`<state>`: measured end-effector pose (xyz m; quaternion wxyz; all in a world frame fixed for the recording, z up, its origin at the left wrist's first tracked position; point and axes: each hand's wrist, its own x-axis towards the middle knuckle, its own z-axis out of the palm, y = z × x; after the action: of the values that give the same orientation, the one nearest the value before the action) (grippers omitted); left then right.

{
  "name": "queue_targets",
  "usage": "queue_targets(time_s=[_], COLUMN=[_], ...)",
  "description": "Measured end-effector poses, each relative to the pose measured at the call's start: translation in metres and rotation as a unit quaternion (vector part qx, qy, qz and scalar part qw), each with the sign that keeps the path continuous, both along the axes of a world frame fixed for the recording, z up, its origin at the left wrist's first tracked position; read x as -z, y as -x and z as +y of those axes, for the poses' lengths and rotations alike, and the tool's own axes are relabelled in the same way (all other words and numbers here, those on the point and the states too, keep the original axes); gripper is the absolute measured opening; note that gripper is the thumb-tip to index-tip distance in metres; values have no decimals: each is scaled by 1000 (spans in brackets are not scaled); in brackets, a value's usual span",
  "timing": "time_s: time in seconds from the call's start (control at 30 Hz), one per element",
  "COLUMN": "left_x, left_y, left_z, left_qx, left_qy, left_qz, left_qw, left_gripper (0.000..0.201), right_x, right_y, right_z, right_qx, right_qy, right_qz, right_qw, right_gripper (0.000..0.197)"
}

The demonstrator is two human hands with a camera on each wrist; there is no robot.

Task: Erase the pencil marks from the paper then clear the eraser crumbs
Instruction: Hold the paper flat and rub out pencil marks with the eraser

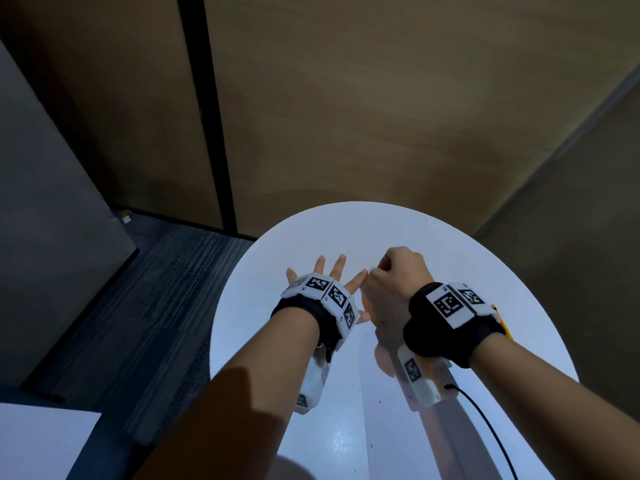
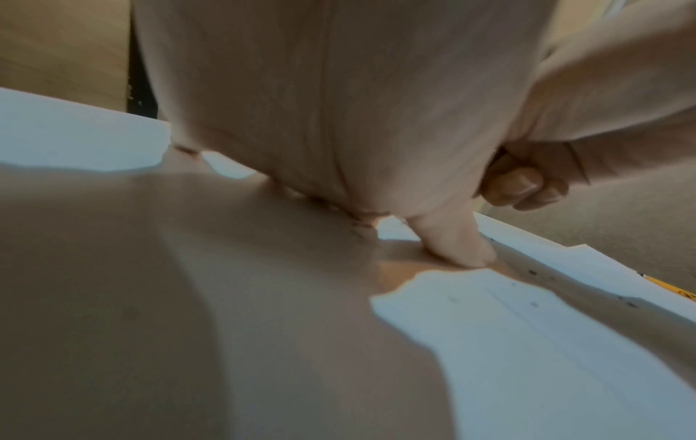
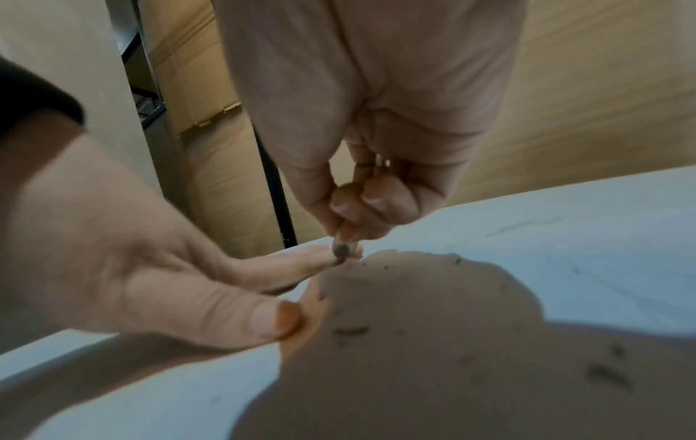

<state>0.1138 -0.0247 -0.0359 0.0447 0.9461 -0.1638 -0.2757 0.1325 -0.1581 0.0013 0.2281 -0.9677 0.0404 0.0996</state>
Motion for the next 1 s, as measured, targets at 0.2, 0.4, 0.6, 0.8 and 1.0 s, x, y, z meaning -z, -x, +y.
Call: queue_targets(time_s=[0.2,0.4,0.6,0.8,1.0], left_x=[0,0,2,4,0], left_y=[1,1,0,1,2], left_z=[1,1,0,-1,0], left_qx=[5,8,7,11,12], left_qy=[-4,-9,1,-13,-7], left_qz=[-7,-7,-5,-2,0], left_qw=[1000,1000,1000,1000,1000], left_gripper=[74,73,71,73,72], right_x=[6,4,1,3,8], right_y=[7,4,2,0,-1], right_z=[6,5,0,1,1], right_qx=[-60,-64,-73,-70,-56], right_qy=[47,56,51,47,63], right_qz=[16,27,59,17,2], right_qw=[997,996,994,996,996], right_gripper=[14,14,14,18,17])
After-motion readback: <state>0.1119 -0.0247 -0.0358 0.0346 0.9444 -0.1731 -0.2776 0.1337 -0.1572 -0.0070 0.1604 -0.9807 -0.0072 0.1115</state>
